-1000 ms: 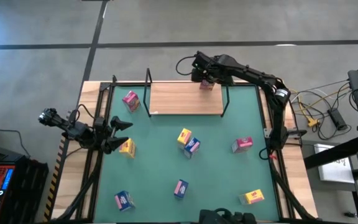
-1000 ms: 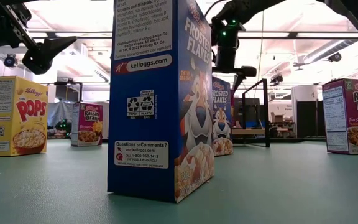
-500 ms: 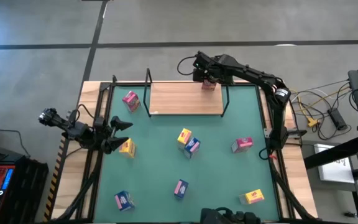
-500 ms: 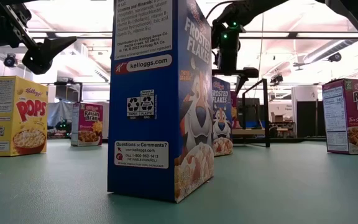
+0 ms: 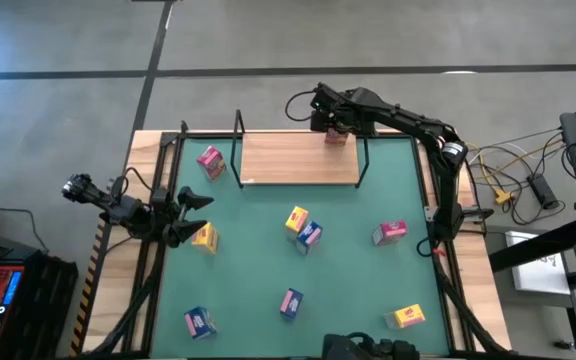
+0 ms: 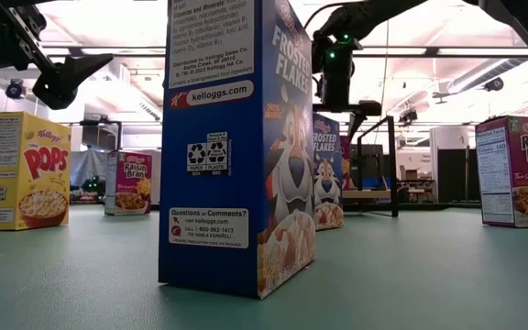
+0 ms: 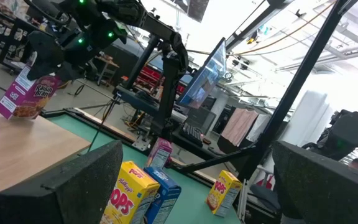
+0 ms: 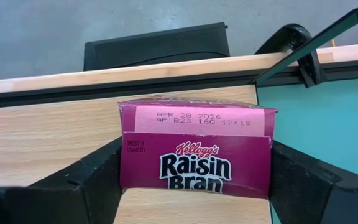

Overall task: Stack cereal on shelf
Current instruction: Put the top right pink cereal box on the shelf

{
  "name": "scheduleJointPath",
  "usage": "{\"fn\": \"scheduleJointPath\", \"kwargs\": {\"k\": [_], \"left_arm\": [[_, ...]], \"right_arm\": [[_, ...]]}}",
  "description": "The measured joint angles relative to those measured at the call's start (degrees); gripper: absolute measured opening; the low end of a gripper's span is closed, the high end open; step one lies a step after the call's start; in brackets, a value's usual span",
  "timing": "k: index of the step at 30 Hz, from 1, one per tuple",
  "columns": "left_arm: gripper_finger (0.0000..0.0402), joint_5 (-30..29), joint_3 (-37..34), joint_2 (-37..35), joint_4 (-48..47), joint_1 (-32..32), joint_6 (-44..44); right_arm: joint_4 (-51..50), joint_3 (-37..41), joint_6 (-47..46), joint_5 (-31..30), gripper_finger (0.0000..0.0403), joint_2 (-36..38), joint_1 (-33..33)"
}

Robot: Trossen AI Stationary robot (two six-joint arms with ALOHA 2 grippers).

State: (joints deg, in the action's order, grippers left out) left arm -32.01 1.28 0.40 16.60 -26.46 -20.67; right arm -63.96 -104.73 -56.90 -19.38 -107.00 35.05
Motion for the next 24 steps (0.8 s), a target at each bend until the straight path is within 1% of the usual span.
{"fn": "scheduleJointPath", "kwargs": {"k": [9,24], "left_arm": [[0.0398,0.0,0.0,0.0,0.0,0.0,0.0],[0.0398,0.0,0.0,0.0,0.0,0.0,0.0]], "right_arm": [[1.4,0.1,0.6,0.0,0.0326,0.0,0.0],[3.6,1.9,1.0,-0.4,0.0327,0.0,0.3]]}}
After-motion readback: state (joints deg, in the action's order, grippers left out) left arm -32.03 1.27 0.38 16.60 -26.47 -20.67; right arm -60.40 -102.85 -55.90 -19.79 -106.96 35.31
